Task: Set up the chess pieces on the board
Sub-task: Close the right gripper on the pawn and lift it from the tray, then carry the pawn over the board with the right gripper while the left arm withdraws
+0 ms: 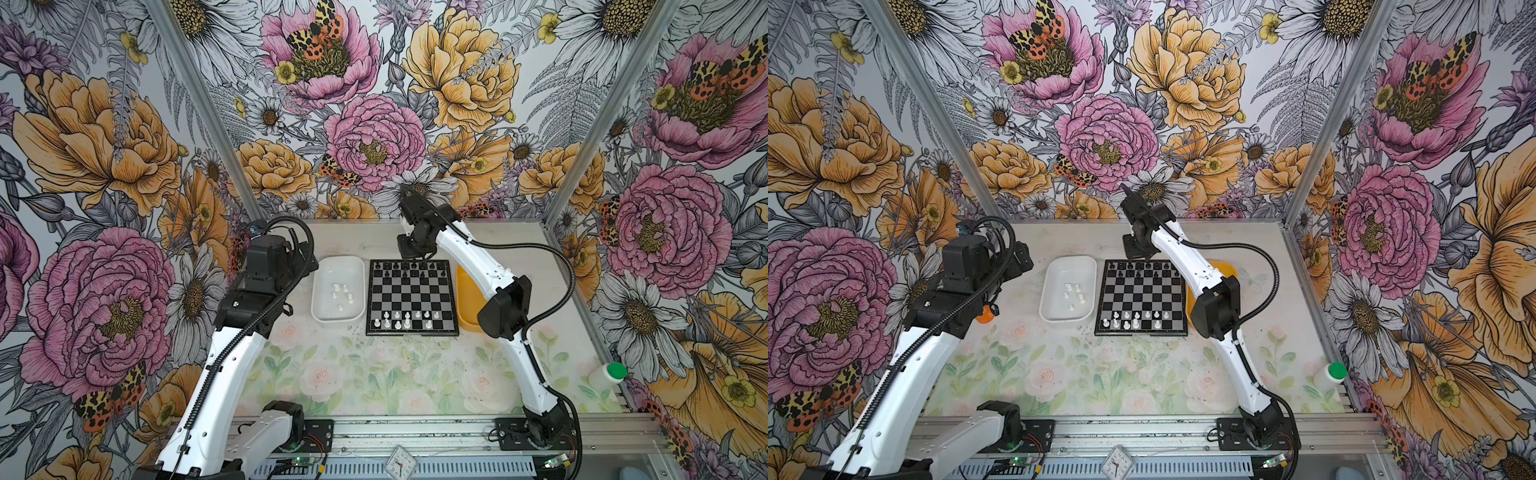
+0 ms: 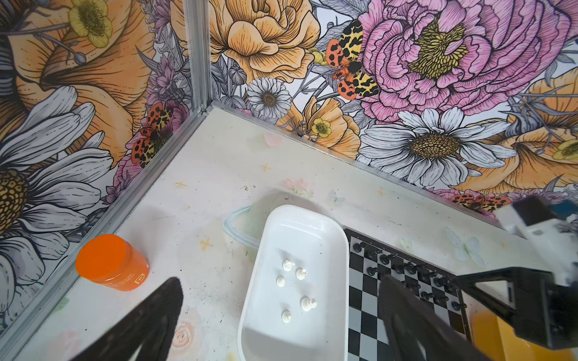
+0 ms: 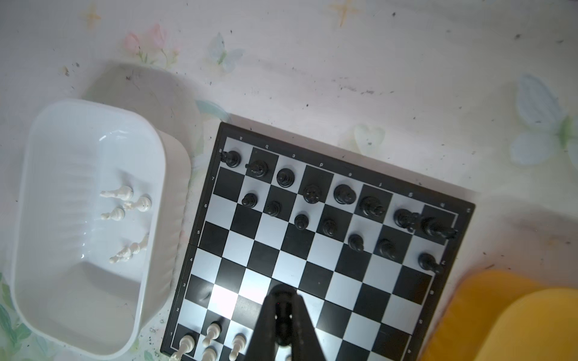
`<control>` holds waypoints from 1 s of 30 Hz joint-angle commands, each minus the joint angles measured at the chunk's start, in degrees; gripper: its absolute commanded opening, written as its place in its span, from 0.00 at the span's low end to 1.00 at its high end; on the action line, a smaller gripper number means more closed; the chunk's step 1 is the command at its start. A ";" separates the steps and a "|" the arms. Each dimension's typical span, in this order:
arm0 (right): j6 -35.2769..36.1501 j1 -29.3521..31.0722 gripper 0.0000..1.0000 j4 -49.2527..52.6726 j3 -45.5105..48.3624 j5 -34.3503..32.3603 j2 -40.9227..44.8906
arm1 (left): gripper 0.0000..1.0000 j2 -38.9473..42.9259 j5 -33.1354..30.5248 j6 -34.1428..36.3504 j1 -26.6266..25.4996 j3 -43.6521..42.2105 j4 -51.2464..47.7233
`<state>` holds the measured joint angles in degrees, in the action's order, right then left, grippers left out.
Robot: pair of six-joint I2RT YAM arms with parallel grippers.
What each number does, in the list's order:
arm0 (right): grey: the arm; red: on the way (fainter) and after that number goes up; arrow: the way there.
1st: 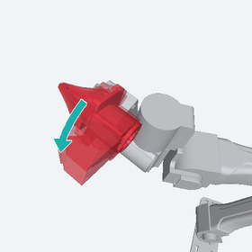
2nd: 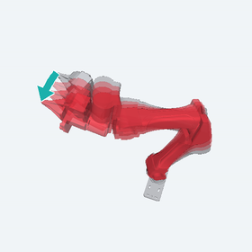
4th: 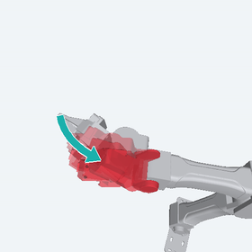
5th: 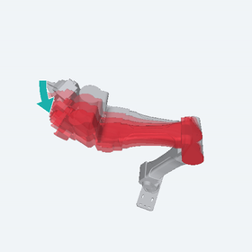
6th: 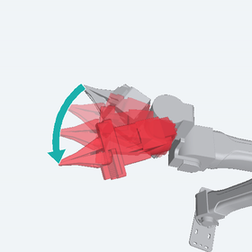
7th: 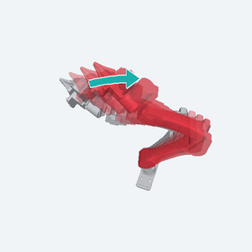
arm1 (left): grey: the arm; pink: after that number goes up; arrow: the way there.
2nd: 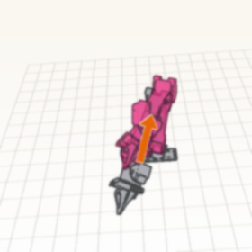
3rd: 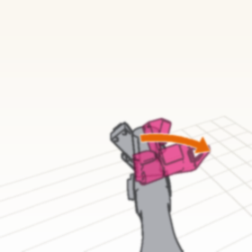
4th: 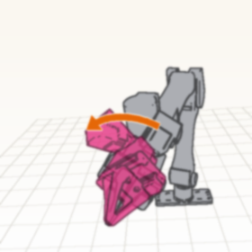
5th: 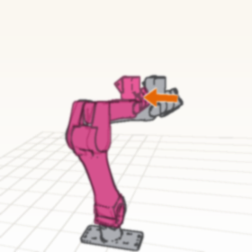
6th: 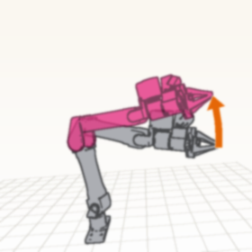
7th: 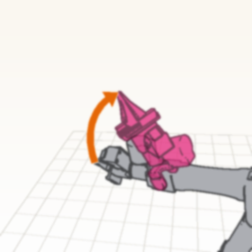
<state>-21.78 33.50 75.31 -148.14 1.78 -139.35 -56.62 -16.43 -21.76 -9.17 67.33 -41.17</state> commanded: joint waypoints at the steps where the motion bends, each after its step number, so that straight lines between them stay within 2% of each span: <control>1: 0.15 1.40 0.00 0.36 -2.51 0.09 -1.74 | 0.99 2.30 0.63 -1.18 0.67 -1.18 -0.91; 18: 1.11 5.59 0.00 -6.87 -2.68 0.48 -8.05 | 0.99 7.56 -0.27 -1.62 0.89 -2.33 -2.78; 30: 2.35 6.93 0.04 -10.76 -7.19 0.13 -12.93 | 0.99 8.98 -0.98 -0.24 0.81 -1.31 -2.75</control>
<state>-20.45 39.77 66.70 -152.92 2.22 -150.80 -48.51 -16.51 -22.59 -8.95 65.56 -43.57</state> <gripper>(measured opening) 0.101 0.987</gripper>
